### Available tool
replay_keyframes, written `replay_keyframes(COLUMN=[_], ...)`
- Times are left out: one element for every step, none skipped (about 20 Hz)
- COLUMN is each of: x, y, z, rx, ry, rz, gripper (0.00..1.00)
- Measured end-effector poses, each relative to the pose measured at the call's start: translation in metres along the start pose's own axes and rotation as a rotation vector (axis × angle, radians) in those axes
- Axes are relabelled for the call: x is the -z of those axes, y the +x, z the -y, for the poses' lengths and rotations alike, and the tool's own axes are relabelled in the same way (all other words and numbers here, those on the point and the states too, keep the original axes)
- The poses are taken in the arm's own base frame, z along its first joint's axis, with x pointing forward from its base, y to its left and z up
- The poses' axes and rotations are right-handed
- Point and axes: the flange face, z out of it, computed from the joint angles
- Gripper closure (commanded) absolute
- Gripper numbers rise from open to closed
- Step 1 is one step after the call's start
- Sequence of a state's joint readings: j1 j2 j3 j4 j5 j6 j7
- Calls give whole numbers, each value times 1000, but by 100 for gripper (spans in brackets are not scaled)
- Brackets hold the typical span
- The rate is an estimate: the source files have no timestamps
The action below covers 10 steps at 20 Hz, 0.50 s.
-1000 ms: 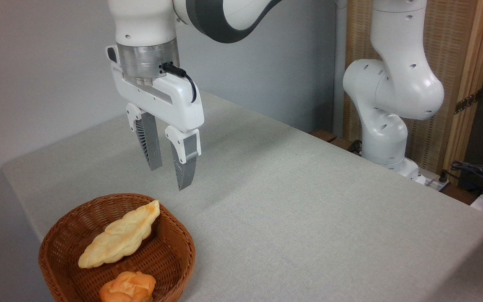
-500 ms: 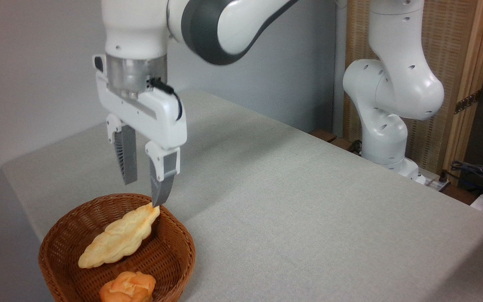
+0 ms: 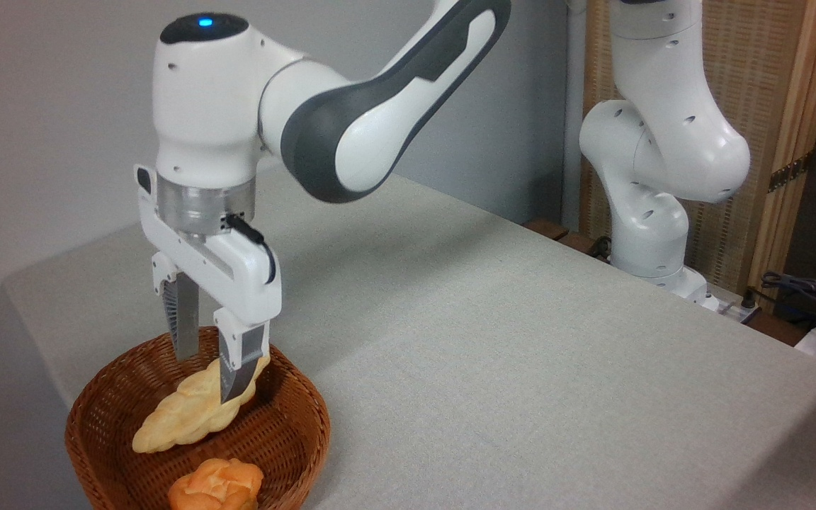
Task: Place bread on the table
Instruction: 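Lower the gripper around the croissant and close the fingers on it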
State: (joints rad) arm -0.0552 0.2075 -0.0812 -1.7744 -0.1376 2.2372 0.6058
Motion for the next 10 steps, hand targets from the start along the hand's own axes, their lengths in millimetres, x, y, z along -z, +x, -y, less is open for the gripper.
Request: replay_keyframes(x=[-7, -14, -21, -28, -34, -39, -43, -44, -45, -44], y=[2, 5, 7, 9, 10, 11, 12, 12, 11, 11], z=[-3, -6, -10, -12, -16, -18, -19, -20, -19, -17], rx=[-5, -12, -18, -24, -30, -34, -38, -43, -57, -73], ry=[-3, -7, -12, -17, -22, -26, -26, -22, -9, 9], rz=[-1, -3, -2, 4, 11, 14, 15, 18, 26, 37], gripper=[0, 0, 0, 0, 0, 0, 0, 0, 0, 0])
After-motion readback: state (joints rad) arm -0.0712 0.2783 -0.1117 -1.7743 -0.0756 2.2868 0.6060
